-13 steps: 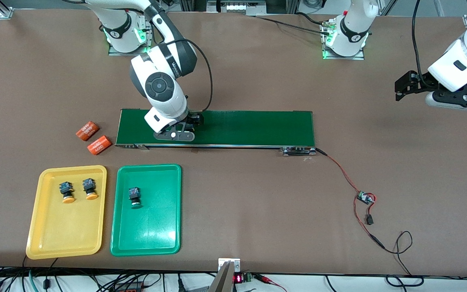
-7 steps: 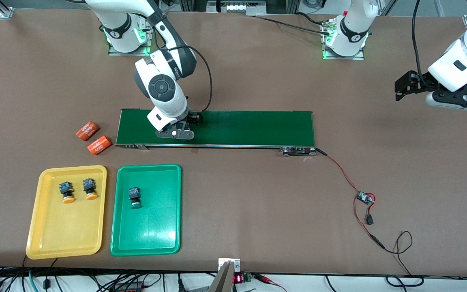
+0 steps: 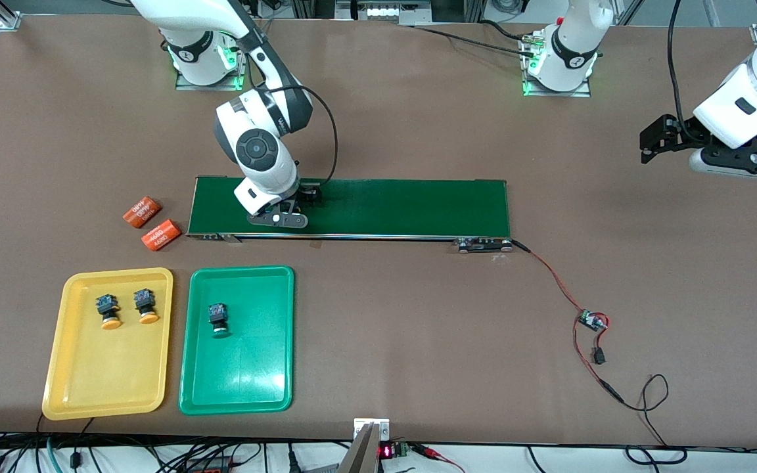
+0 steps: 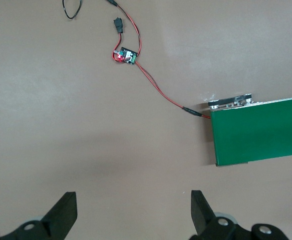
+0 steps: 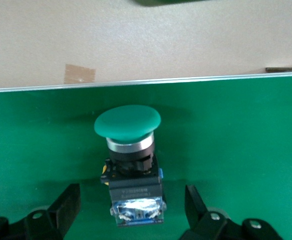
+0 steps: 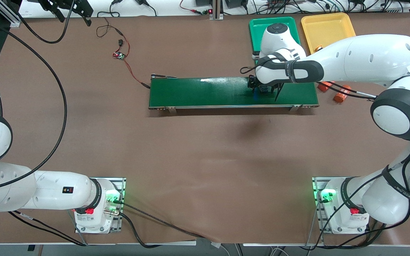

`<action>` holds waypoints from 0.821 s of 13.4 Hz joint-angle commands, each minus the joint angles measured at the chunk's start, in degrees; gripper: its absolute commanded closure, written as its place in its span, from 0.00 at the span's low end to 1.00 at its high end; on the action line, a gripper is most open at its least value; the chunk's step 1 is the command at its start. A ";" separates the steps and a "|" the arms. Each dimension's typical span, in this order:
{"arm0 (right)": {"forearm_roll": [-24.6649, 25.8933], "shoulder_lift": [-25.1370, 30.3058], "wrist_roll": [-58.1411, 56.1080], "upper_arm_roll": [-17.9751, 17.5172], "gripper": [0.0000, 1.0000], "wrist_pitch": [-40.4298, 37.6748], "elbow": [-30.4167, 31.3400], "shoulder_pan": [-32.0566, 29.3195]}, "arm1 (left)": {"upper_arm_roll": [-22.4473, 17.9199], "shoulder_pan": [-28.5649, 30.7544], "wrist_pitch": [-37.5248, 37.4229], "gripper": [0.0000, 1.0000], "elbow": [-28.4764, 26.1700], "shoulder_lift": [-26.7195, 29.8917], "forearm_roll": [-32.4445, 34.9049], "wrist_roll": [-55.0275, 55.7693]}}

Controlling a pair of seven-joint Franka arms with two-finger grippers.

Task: Sort buttons by color to trays
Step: 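Grasp the last green-cap button on the belt with the right gripper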

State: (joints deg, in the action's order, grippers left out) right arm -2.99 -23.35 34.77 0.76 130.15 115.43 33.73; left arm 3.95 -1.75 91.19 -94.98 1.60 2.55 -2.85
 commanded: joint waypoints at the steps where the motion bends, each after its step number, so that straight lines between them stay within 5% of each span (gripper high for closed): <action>1: 0.62 0.32 -0.66 -0.67 0.54 0.29 0.85 -1.64 | 0.00 -0.01 -1.19 0.00 1.64 -0.63 1.50 -0.40; 4: 0.53 0.50 -0.75 -0.67 0.82 0.28 0.06 -2.35 | 0.00 -0.10 -1.19 0.00 1.64 -0.63 1.50 -0.40; 11: 0.44 -5.46 -7.42 0.29 0.85 0.28 -16.26 -6.04 | 0.09 -0.10 -1.19 0.00 1.73 -0.63 1.32 -0.31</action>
State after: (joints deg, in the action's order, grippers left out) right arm -2.96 -24.42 30.25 0.90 131.08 105.82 28.70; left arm 3.94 -1.74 91.19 -94.98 1.60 2.55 -2.85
